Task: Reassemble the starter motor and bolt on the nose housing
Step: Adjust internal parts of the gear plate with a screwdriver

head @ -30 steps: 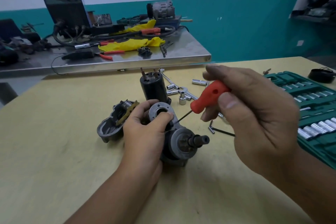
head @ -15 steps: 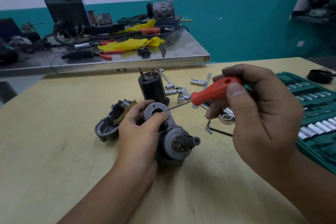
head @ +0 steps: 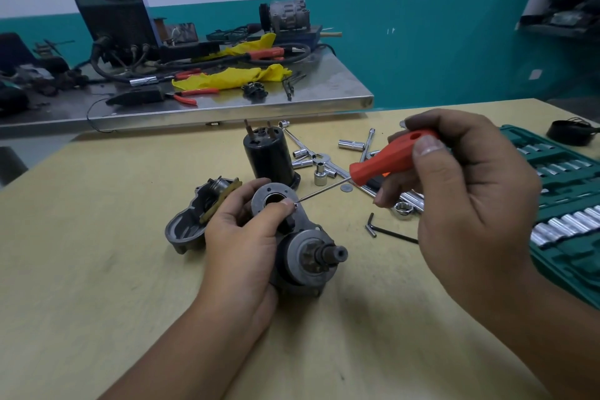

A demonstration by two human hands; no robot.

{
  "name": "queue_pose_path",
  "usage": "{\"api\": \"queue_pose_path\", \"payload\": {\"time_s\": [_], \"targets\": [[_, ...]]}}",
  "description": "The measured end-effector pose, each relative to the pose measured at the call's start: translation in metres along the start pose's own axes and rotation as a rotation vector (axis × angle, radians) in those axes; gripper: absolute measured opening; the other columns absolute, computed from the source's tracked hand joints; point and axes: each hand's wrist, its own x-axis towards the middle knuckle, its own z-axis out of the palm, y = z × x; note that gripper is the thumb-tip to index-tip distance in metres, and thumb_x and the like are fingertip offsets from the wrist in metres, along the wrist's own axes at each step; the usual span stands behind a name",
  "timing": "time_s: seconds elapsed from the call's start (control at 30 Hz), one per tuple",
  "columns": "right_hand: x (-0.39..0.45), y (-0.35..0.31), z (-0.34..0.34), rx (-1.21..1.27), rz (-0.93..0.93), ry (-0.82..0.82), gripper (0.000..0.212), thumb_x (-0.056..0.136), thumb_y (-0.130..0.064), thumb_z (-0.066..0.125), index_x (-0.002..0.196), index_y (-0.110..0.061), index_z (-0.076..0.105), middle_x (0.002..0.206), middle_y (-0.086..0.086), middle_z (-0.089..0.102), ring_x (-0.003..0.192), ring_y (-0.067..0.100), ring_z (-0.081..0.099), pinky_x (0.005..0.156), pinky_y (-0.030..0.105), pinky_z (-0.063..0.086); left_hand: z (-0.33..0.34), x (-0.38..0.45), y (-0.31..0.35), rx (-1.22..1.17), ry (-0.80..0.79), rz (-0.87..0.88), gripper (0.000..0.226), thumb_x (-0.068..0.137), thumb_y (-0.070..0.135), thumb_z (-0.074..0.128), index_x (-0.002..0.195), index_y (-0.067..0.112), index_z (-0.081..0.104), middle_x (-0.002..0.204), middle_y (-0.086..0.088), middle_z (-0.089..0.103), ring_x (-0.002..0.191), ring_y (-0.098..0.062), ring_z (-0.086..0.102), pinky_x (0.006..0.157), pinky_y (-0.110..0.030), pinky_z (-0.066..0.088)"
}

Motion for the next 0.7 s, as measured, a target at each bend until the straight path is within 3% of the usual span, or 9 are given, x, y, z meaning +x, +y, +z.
{"api": "queue_pose_path", "payload": {"time_s": [0.27,0.43,0.53,0.7], "targets": [[0.0001,0.0,0.0024,0.023,0.065,0.009,0.015,0.102,-0.021,0.047,0.107,-0.023,0.061,0.084,0.003,0.071,0.055,0.026,0.07,0.052,0.051,0.056,0.0009,-0.0018,0.0014,-0.008,-0.003,-0.006,0.033,0.084,-0.001,0.076,0.108,0.024,0.076,0.102,-0.009,0.079,0.092,-0.039,0.076,0.074,-0.052,0.064],[-0.0005,0.0008,0.003,0.003,0.076,-0.004,0.016,0.102,-0.014,0.047,0.108,-0.02,0.061,0.084,-0.003,0.071,0.056,0.024,0.07,0.055,0.044,0.059,0.0015,-0.0026,0.0023,0.004,-0.004,-0.005,0.032,0.084,0.001,0.077,0.106,0.025,0.078,0.101,-0.007,0.079,0.09,-0.037,0.077,0.077,-0.056,0.063],[-0.0025,0.0013,0.0041,-0.008,0.061,-0.014,0.016,0.102,-0.012,0.048,0.11,-0.017,0.061,0.085,0.002,0.07,0.056,0.023,0.071,0.054,0.038,0.058,0.0016,-0.0022,0.0021,0.009,0.0,0.0,0.032,0.084,0.0,0.077,0.105,0.025,0.078,0.101,-0.008,0.079,0.091,-0.038,0.077,0.078,-0.056,0.063],[-0.0026,-0.0003,0.0039,-0.01,0.059,-0.014,0.016,0.102,-0.013,0.048,0.11,-0.018,0.061,0.087,0.003,0.07,0.057,0.023,0.071,0.055,0.04,0.059,0.0016,-0.0021,0.002,0.019,0.002,0.006,0.033,0.082,0.001,0.079,0.102,0.026,0.078,0.099,-0.007,0.079,0.091,-0.037,0.077,0.078,-0.059,0.063]]}}
